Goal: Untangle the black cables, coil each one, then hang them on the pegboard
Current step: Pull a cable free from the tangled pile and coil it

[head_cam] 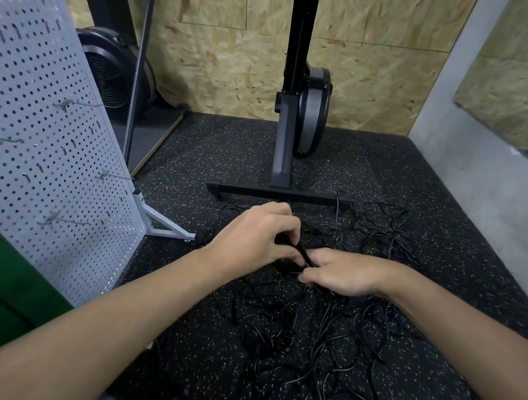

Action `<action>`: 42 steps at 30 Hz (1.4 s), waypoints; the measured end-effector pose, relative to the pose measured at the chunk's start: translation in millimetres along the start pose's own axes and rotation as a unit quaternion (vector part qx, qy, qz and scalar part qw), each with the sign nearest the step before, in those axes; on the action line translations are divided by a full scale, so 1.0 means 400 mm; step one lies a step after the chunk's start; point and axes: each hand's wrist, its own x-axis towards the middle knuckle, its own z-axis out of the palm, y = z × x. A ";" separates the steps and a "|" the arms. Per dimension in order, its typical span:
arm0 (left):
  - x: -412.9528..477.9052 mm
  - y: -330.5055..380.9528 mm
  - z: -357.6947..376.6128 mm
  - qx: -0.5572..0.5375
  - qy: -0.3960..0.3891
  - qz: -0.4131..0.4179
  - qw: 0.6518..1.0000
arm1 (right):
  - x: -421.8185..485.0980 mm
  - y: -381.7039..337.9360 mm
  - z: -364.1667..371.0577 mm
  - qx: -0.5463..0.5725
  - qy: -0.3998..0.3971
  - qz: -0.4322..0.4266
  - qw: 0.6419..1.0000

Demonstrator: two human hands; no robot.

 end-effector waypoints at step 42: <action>0.012 0.001 0.069 -0.444 0.146 -0.402 0.787 | 0.056 0.008 0.061 0.273 0.183 -0.077 0.941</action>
